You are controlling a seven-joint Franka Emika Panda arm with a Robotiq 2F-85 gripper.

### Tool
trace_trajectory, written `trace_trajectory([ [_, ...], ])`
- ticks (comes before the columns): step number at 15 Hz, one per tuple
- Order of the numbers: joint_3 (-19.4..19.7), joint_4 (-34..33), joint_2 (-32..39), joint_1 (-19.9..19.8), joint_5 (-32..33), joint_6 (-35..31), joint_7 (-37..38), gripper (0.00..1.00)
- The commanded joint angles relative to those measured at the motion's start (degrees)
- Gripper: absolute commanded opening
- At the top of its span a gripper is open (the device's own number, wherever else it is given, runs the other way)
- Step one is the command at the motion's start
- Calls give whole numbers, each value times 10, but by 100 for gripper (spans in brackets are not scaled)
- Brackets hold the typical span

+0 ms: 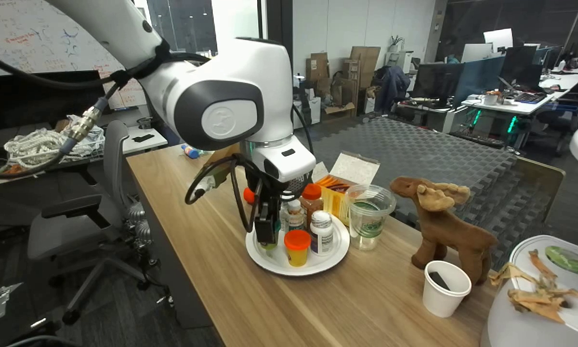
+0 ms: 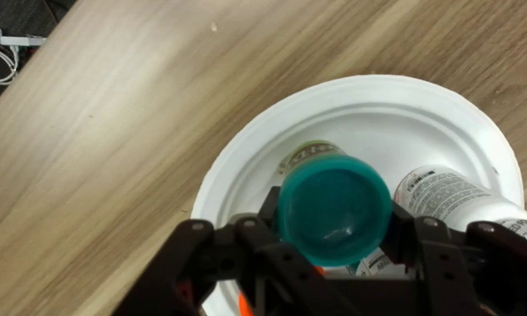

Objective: Pick up all the objects surrounding the white plate and arrange them on the plate, then pick up the cups and put them together

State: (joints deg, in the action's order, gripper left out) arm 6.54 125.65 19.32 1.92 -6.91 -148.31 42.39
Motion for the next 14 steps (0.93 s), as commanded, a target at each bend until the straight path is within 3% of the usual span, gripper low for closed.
trace_trajectory([
  [1, 12, -21, 19, 10, 11, -6, 27, 24],
  [5, 23, -27, 32, 20, 33, -4, 44, 28],
  [6, 27, -28, 34, 25, 45, -3, 50, 57],
  [7, 29, -28, 35, 28, 54, -4, 52, 75],
  [10, 27, -21, 30, 31, 65, -11, 51, 97],
  [14, 31, -2, 8, 40, 79, -30, 55, 100],
])
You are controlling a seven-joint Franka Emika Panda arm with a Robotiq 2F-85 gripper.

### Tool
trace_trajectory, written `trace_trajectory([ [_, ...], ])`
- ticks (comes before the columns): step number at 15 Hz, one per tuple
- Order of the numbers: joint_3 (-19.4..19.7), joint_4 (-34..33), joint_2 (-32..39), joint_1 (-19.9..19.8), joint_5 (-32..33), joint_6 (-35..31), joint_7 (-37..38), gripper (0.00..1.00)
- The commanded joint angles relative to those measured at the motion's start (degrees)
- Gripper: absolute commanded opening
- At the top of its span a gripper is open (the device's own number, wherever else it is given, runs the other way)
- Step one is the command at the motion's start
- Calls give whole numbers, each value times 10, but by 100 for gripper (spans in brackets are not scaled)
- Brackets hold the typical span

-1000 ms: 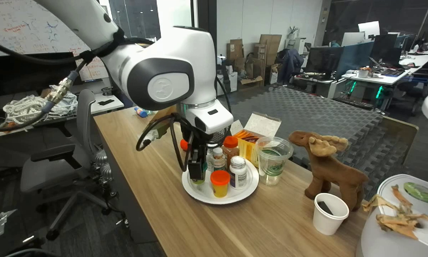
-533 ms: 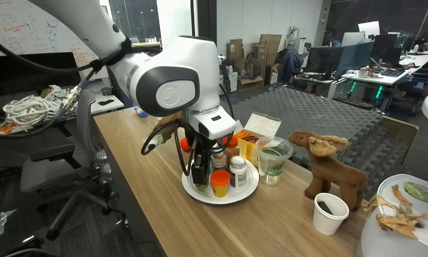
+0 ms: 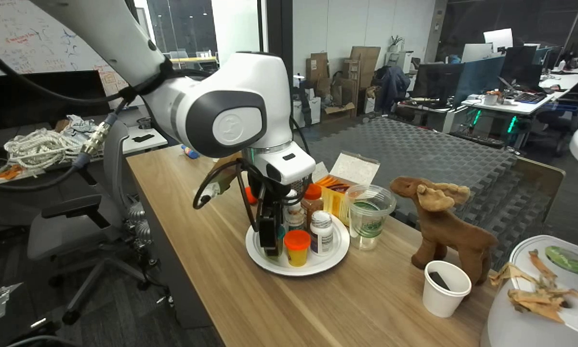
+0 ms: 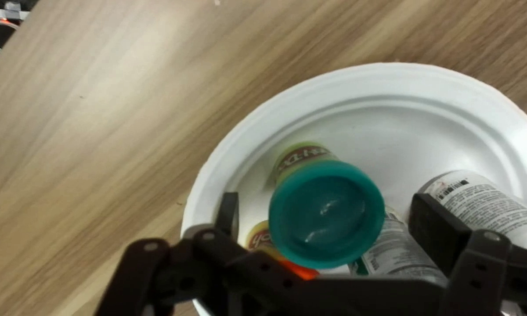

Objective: Pick up all the objects surrounding the white plate and arrange them on the plate, then pick up the cups and put them together

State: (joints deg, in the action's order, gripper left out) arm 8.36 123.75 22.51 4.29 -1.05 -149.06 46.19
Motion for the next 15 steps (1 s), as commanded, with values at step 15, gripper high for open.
trace_trajectory([
  [15, -60, 46, -187, 57, 158, 82, -9, 100],
])
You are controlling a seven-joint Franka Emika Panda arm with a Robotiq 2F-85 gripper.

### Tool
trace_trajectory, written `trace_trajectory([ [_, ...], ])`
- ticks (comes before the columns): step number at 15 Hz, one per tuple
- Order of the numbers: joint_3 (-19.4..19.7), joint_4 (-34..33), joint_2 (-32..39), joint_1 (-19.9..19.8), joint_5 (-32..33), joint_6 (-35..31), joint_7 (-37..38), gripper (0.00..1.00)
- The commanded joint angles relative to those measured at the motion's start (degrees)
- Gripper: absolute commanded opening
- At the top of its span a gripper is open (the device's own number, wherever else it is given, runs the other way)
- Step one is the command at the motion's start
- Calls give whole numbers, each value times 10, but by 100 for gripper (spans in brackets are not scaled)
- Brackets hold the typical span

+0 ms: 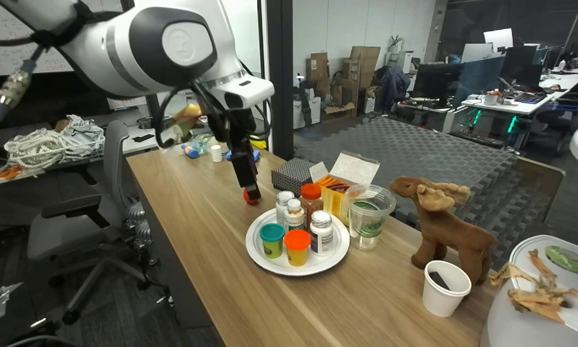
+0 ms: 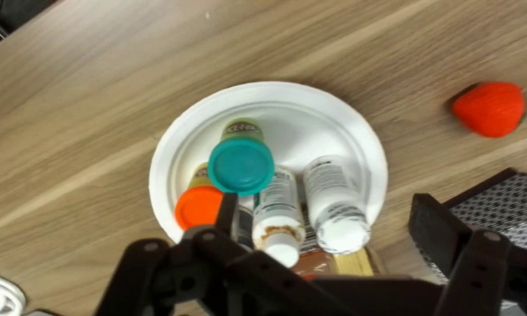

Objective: Pick up all the objects surrounding the white plate and arrange them on the plate, then pick up the cups and put them together

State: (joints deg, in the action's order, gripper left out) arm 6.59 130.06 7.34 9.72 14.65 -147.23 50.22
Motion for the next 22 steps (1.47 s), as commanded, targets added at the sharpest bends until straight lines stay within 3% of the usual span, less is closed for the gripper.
trace_trajectory([
  [1, -58, -43, -22, 1, -4, 90, -72, 100],
  [6, -108, -169, 85, -1, -28, 151, -210, 100],
  [14, -100, -370, 287, -3, -15, 216, -449, 100],
  [22, -109, -442, 345, -9, -26, 232, -560, 100],
])
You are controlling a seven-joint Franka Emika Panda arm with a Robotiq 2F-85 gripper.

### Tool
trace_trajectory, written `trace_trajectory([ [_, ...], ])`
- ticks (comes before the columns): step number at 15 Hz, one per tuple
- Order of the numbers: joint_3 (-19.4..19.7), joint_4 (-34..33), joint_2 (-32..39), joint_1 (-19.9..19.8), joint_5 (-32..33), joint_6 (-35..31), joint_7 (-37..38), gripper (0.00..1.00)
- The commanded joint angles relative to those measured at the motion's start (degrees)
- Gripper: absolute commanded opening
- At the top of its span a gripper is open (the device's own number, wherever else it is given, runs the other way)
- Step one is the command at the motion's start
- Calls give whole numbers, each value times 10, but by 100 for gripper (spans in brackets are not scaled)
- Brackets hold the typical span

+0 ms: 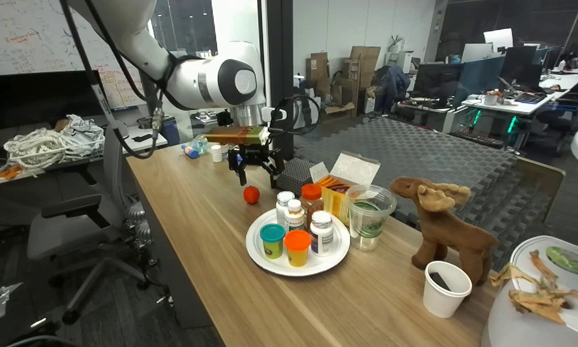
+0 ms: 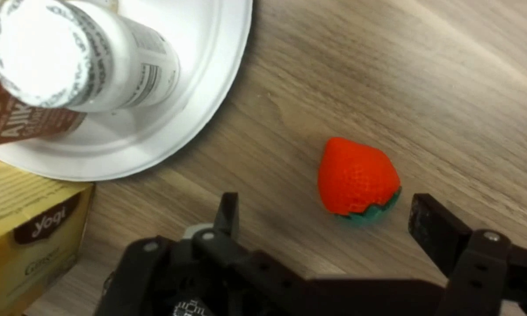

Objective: Pick up all the objects surrounding the white plate and arrange them on the plate, then pick up the cups and put them together

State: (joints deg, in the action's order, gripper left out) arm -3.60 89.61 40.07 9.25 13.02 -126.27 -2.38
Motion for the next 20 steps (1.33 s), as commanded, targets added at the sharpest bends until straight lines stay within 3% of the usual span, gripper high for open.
trace_trajectory([
  [1, -10, -38, 19, -6, -13, 25, -44, 100],
  [12, -27, -39, 32, -4, -32, 52, -73, 100],
  [13, -24, -40, 33, -2, -31, 58, -69, 91],
  [14, -24, -41, 35, -1, -31, 62, -69, 74],
  [20, -15, -28, 25, 11, -19, 68, -47, 27],
])
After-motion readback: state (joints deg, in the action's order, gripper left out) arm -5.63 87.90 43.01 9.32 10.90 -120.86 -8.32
